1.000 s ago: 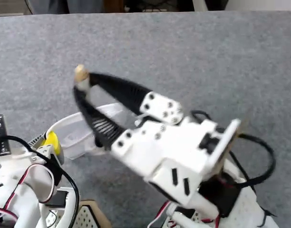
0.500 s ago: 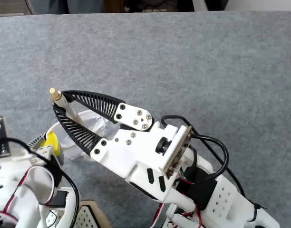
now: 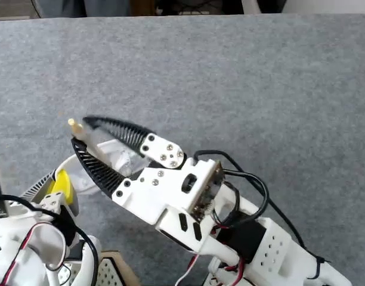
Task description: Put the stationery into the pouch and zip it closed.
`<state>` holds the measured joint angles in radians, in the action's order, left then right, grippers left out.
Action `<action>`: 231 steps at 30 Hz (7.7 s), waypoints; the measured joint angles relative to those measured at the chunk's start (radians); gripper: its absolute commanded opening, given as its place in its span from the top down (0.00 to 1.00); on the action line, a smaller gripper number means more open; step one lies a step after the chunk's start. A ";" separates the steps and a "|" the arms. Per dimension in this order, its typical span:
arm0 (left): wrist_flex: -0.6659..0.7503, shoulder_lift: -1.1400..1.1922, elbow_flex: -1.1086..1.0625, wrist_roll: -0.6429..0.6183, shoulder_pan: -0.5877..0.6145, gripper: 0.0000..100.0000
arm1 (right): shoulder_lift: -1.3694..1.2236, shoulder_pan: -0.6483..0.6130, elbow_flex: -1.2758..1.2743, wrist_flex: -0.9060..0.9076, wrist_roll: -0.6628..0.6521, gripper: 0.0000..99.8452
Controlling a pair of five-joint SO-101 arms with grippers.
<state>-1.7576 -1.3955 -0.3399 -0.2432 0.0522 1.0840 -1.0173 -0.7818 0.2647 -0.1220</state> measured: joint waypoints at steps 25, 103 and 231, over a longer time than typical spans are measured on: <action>0.000 0.000 -0.020 0.003 0.077 0.97 | 0.170 0.543 -0.262 0.618 0.000 0.66; 0.003 0.000 -0.020 0.003 0.081 0.97 | -1.069 0.534 0.104 0.503 0.158 0.91; 0.012 -0.078 -0.074 0.023 0.081 0.97 | 0.080 0.061 -0.133 0.133 0.163 0.99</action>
<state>-1.7453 -1.4737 -0.4135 -0.2202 0.1335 1.1638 -0.9559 -0.9152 0.3982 0.0407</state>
